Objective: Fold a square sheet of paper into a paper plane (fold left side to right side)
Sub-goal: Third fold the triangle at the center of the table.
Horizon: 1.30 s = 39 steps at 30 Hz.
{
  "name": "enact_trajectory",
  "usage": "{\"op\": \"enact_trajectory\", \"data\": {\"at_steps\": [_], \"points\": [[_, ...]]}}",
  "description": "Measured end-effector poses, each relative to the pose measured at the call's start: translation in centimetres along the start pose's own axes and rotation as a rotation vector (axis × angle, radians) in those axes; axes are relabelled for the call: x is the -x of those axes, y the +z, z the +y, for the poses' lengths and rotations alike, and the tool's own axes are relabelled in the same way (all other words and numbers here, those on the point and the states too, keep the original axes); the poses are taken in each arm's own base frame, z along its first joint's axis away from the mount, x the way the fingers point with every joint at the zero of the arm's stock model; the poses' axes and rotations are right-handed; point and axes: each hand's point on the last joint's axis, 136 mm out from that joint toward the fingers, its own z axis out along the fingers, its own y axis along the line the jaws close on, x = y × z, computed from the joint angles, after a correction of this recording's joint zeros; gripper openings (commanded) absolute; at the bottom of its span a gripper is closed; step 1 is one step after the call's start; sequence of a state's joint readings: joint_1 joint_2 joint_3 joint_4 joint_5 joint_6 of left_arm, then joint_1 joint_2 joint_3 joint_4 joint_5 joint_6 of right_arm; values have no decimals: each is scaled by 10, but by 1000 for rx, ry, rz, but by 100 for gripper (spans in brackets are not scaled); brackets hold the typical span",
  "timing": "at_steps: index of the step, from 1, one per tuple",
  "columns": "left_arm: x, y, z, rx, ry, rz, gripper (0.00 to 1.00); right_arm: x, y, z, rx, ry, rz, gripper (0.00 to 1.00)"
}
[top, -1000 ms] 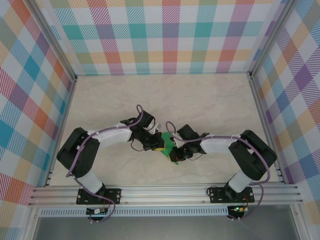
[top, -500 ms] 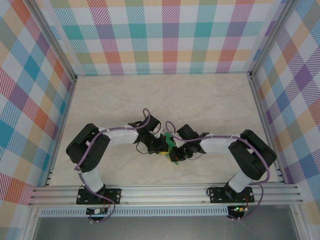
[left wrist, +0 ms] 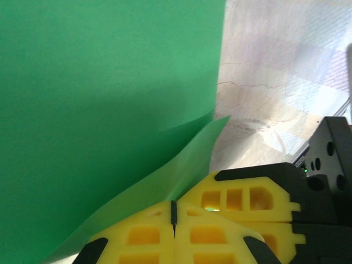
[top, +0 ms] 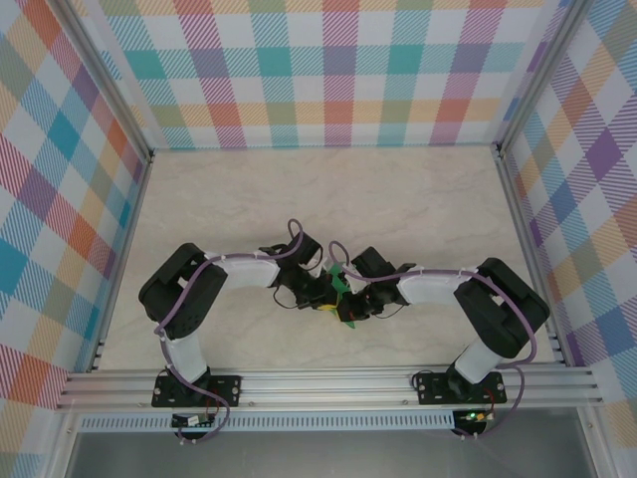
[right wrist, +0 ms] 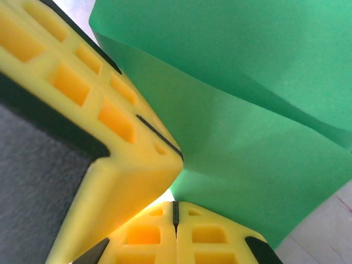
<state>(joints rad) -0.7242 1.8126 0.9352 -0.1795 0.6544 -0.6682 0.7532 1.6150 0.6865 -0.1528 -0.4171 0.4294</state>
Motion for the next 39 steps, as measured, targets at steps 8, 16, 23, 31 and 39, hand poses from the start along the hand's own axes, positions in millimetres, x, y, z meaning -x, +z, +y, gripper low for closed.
{"op": "enact_trajectory", "data": {"at_steps": [8,16,23,31,39], "points": [[1,4,11,33,35,-7,0,0,0,0,-1,1,1,0],[2,3,13,43,106,-28,0,0,0,0,-1,-1,1,0],[12,-8,22,61,124,-68,0,0,0,0,-2,-1,1,0],[32,-30,43,73,96,-109,0,0,0,0,-1,-1,1,0],[44,-52,63,71,54,-137,0,0,0,0,-1,-2,2,0]]}}
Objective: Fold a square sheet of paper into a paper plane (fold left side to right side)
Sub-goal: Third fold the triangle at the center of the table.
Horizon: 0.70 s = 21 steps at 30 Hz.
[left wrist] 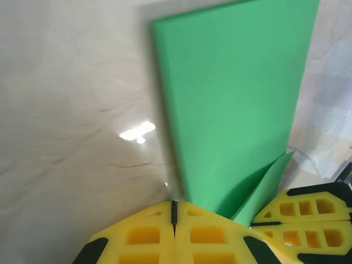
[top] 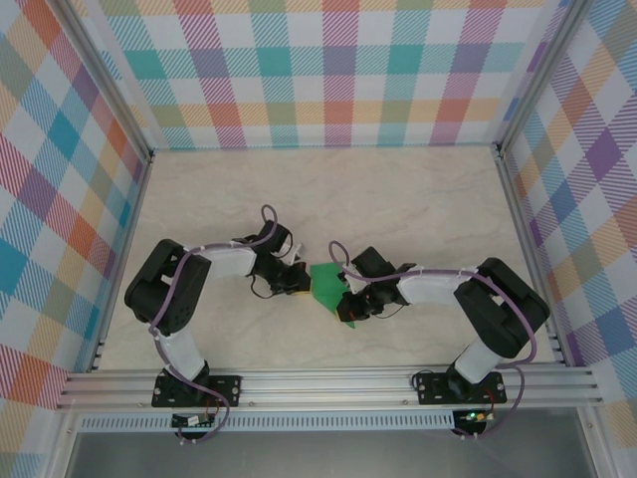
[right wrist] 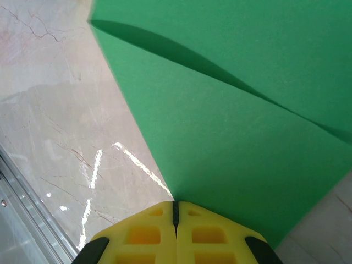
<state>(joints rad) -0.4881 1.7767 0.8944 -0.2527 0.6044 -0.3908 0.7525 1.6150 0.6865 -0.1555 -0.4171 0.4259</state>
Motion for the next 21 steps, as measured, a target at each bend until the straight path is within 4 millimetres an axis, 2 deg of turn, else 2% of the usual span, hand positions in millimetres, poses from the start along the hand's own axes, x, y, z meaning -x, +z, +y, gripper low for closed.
{"op": "enact_trajectory", "data": {"at_steps": [2,4,8,10,15,18,21], "points": [[1,-8,4,20,-14,-8,0,0,0,0,0,0,0,0],[1,-19,-1,22,-9,-23,0,0,0,0,0,1,1,0],[0,-46,-33,-25,59,-85,0,0,-1,0,-2,1,2,0],[-5,-51,-50,-51,96,-98,0,1,-1,0,-6,3,3,0],[-31,-31,-76,-81,144,-24,0,1,-1,0,-11,4,3,0],[-40,-11,-77,-80,137,26,0,1,-1,0,-11,4,3,0],[-41,5,-71,-71,114,52,0,1,-1,0,-12,4,3,0]]}}
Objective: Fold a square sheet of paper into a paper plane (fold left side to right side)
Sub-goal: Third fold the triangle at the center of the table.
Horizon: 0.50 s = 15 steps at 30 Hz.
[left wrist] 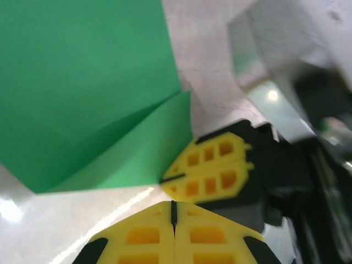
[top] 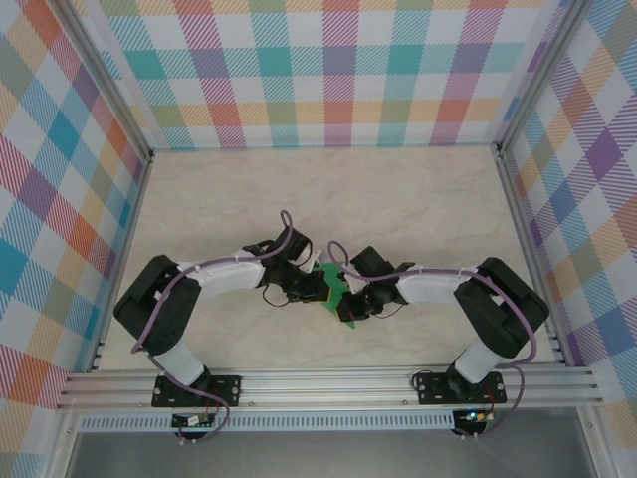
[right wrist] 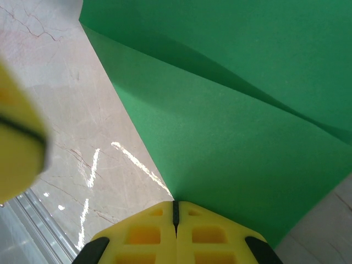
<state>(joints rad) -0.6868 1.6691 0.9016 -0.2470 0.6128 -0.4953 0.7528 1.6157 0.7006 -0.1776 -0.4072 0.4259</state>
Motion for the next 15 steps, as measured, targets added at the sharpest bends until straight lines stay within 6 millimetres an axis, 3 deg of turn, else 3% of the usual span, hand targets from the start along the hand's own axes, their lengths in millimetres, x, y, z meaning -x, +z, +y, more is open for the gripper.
{"op": "enact_trajectory", "data": {"at_steps": [11,15], "points": [[2,37,19,25,-46,43,0,0,0,0,-2,1,1,0],[4,39,18,23,-43,43,0,-1,-1,0,-4,7,4,0]]}}
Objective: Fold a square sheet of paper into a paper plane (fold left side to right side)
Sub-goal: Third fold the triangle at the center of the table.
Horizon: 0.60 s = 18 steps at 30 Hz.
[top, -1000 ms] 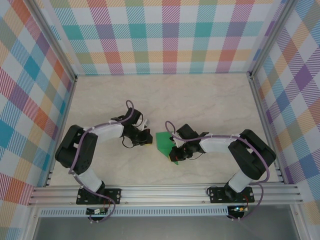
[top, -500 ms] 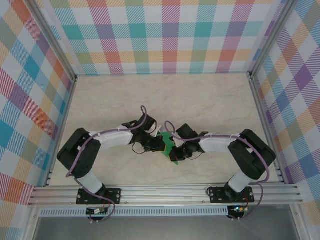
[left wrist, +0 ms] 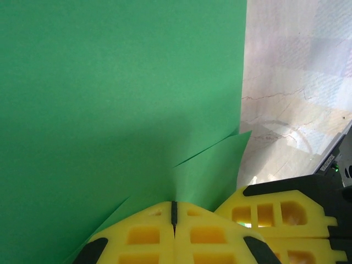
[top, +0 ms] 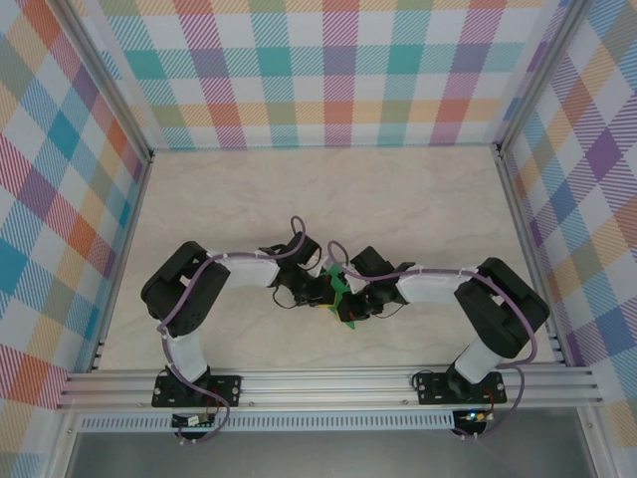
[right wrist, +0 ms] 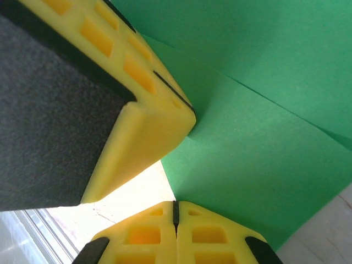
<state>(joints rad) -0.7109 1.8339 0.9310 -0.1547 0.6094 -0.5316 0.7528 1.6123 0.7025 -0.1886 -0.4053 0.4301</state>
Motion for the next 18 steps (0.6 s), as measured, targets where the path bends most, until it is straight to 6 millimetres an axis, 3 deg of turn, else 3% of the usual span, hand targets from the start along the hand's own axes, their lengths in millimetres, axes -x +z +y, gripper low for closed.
{"op": "enact_trajectory", "data": {"at_steps": [6,13,18], "points": [[0,1,0,-1,1,2,0,-4,-6,0,-19,26,14,0],[0,1,0,-1,1,3,0,-2,-10,15,-8,30,14,0],[0,1,0,0,3,3,0,-3,-6,9,-26,55,22,0]]}}
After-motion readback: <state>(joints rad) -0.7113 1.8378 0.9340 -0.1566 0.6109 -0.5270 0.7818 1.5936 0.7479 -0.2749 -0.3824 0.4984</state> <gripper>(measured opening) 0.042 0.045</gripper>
